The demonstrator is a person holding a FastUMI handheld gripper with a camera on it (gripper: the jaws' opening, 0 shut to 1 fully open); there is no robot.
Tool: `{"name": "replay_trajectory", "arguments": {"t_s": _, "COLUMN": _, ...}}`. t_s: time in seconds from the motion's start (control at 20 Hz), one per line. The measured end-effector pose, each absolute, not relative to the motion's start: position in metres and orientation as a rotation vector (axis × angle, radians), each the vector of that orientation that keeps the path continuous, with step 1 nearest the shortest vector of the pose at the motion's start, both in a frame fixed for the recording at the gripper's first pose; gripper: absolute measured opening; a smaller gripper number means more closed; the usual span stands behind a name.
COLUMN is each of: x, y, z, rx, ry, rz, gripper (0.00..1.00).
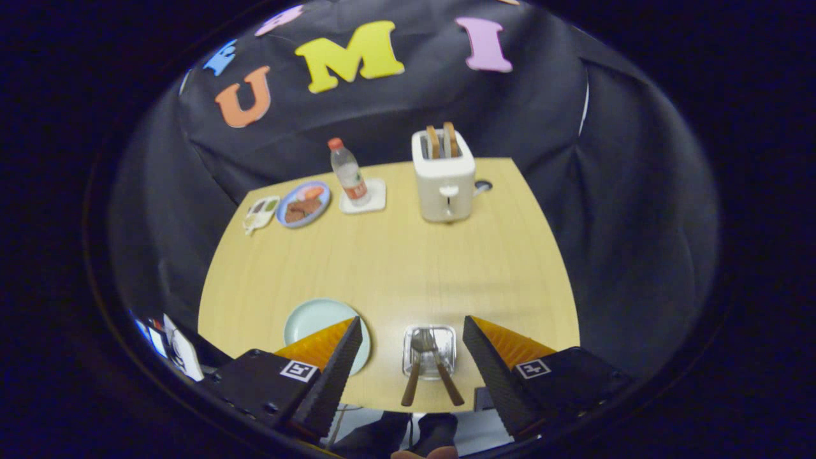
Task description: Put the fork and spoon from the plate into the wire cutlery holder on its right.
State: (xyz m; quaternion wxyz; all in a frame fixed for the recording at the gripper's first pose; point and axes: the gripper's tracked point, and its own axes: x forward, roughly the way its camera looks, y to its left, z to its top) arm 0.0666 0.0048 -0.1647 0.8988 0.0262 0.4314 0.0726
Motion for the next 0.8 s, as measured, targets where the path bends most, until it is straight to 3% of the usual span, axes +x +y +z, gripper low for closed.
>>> {"name": "replay_trajectory", "arguments": {"t_s": 0.4, "x": 0.056, "y": 0.004, "z": 0.018, "rx": 0.029, "ry": 0.171, "rz": 0.116, "gripper": 0.96}}
{"name": "replay_trajectory", "arguments": {"t_s": 0.55, "x": 0.029, "y": 0.000, "z": 0.038, "rx": 0.022, "ry": 0.063, "rz": 0.090, "gripper": 0.96}}
{"name": "replay_trajectory", "arguments": {"t_s": 0.8, "x": -0.012, "y": -0.010, "z": 0.030, "rx": 0.120, "ry": 0.049, "rz": 0.050, "gripper": 0.96}}
